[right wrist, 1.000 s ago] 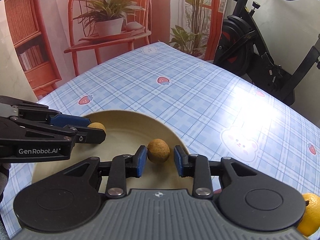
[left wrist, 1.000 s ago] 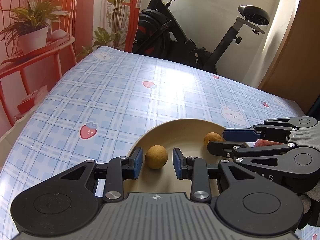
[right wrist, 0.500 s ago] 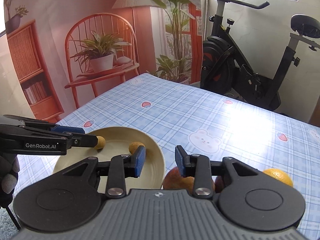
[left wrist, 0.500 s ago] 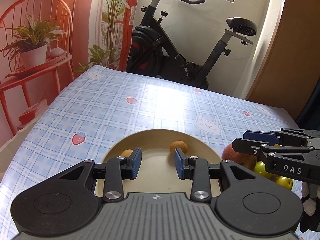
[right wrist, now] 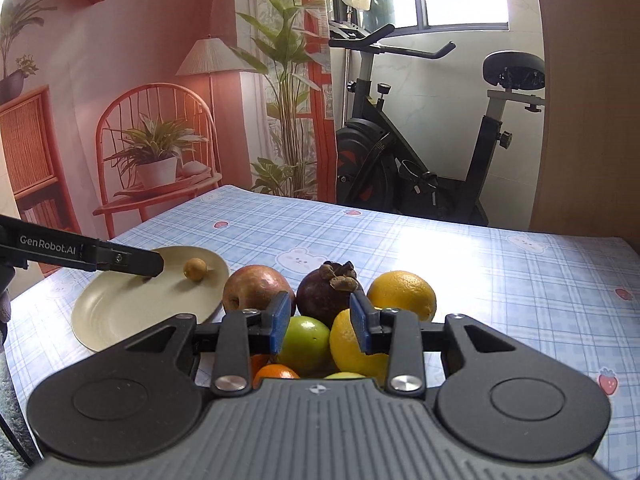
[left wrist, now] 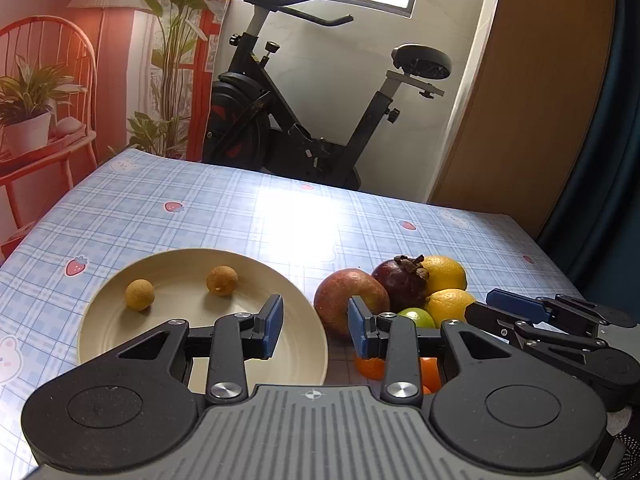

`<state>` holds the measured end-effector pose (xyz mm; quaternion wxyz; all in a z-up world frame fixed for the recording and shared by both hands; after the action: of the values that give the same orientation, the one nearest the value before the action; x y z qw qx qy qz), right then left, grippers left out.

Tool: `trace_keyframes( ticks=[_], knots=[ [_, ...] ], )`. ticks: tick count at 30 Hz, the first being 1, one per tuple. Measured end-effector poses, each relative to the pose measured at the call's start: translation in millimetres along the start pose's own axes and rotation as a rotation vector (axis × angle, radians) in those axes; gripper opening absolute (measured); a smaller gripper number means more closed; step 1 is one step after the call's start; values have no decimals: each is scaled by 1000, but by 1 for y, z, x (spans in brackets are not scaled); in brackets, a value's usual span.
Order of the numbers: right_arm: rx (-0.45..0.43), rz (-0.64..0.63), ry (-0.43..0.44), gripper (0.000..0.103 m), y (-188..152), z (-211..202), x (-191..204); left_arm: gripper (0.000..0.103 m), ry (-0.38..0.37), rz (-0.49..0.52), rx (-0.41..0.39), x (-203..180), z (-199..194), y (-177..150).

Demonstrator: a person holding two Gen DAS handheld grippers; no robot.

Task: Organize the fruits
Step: 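Withdraw both open tools from the plate back toward the fruit pile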

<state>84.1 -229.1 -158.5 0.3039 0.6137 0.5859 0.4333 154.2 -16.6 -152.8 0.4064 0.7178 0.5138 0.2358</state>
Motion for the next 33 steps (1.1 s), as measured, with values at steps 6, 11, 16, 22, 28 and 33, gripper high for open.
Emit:
trace_keyframes(
  ticks=[6, 11, 16, 22, 28, 33],
  knots=[
    [9, 94, -12, 36, -19, -18, -14, 38, -32, 36, 22, -21, 0, -9],
    [18, 158, -10, 36, -25, -28, -19, 38, -28, 49, 26, -26, -5, -15],
    [39, 125, 34, 36, -22, -26, -4, 38, 5, 62, 26, -25, -10, -15],
    [109, 78, 114, 36, -24, -11, 22, 38, 48, 55, 23, -12, -17, -16],
    [193, 19, 111, 36, -34, 4, 43, 38, 74, 18, 19, -1, -21, -19],
    [244, 32, 70, 36, -34, 13, 40, 38, 68, -1, 14, 2, -22, -26]
  ],
)
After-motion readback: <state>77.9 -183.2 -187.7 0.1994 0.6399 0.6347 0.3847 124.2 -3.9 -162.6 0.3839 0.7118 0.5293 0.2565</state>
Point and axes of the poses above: each gripper's, at about its wrist camera, not at the fingertips, and z roughly the way its jaws point, x to its left, y to its top, the point moved 1 cm from there along z, roughly the way its jaws point, and after that the axes turned 7 degrees about z, right-handed, at the moved point
